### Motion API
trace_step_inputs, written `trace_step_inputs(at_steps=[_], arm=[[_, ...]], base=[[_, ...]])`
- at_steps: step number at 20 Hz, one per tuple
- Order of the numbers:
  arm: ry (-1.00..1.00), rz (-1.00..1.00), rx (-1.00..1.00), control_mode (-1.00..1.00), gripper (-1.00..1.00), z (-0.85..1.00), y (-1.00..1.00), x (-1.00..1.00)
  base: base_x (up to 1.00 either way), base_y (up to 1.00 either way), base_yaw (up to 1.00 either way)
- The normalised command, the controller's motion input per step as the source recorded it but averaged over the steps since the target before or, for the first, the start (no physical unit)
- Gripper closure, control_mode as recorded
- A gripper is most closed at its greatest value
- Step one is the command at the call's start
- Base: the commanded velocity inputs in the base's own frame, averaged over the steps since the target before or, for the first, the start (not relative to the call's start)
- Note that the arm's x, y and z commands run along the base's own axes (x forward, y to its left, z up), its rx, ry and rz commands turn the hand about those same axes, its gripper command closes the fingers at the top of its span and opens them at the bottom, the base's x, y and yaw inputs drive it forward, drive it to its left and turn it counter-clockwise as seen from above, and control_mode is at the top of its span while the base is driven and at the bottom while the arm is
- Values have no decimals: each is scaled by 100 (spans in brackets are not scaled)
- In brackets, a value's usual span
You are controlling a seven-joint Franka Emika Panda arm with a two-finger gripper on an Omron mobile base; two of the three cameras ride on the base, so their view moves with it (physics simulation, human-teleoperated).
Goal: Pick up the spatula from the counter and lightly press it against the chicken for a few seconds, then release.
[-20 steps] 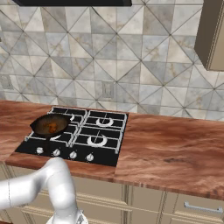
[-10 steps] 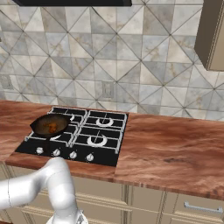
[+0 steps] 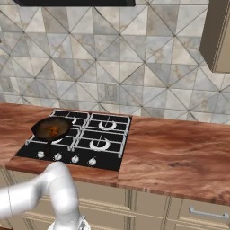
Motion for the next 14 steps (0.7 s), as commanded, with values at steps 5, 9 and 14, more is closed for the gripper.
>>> trace_step_inputs(at_steps=[5,9,14], arm=[[-13,0,0,-100,100,29,-43,-24],[-17,0,0,-100,100,36,-54,-34],[-5,-4,4,-100,100,32,-55,-14]], base=[[0,0,0],[0,0,0],[0,0,0]])
